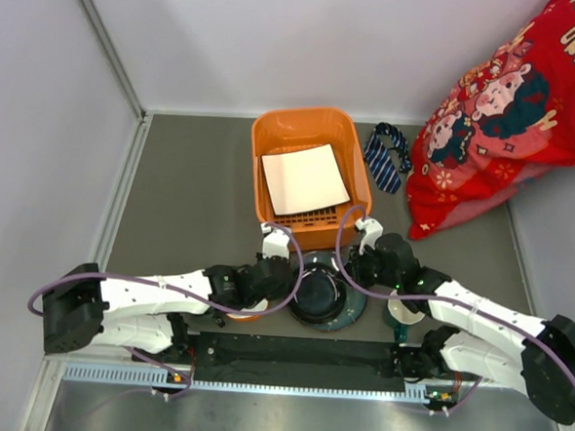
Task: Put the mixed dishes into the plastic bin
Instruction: Pick up the plate at the center of the board.
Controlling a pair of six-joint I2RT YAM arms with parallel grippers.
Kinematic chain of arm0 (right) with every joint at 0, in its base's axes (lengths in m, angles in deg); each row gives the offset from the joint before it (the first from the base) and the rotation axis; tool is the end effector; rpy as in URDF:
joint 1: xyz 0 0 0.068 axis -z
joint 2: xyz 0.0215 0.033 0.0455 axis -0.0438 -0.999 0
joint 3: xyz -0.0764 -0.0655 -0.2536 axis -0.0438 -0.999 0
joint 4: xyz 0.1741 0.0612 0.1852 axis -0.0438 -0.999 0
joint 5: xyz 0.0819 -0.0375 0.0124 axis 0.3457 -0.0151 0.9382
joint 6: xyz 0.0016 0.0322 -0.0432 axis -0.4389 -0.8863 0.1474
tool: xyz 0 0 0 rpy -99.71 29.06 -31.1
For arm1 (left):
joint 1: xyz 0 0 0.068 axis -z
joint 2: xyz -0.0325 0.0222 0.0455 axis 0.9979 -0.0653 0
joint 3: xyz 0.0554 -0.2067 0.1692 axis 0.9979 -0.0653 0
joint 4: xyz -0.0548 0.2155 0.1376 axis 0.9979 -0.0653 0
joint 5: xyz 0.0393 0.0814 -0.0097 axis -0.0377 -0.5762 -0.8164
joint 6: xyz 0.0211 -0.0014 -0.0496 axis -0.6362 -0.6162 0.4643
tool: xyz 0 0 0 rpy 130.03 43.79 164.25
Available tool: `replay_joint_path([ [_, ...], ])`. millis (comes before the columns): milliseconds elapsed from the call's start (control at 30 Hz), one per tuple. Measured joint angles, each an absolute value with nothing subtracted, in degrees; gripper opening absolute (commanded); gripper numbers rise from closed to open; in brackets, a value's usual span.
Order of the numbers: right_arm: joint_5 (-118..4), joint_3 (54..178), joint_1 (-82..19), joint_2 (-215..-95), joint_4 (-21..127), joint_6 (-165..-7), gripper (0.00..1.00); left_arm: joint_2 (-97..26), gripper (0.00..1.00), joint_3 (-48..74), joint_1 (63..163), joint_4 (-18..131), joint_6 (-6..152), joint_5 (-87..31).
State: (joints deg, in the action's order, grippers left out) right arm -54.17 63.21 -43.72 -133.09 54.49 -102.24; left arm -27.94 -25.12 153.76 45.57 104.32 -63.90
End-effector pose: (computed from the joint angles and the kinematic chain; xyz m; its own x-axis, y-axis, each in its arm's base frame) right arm 0.1509 0.1410 0.1798 -0.7023 -0.1004 -0.7047 -0.5261 0.7402 0.4188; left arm 0.1050 -0.2107 0.1999 -0.6605 0.0158 -0.7507 0.3293 0.9046 -0.2707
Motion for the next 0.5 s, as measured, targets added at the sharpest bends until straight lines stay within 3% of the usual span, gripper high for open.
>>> replay_joint_path([
  [500,-53.67,69.11,-43.59,-125.53,41.40,-102.29,0.00,-27.50,0.00,-21.54,153.78,43.12,101.68,-62.18],
])
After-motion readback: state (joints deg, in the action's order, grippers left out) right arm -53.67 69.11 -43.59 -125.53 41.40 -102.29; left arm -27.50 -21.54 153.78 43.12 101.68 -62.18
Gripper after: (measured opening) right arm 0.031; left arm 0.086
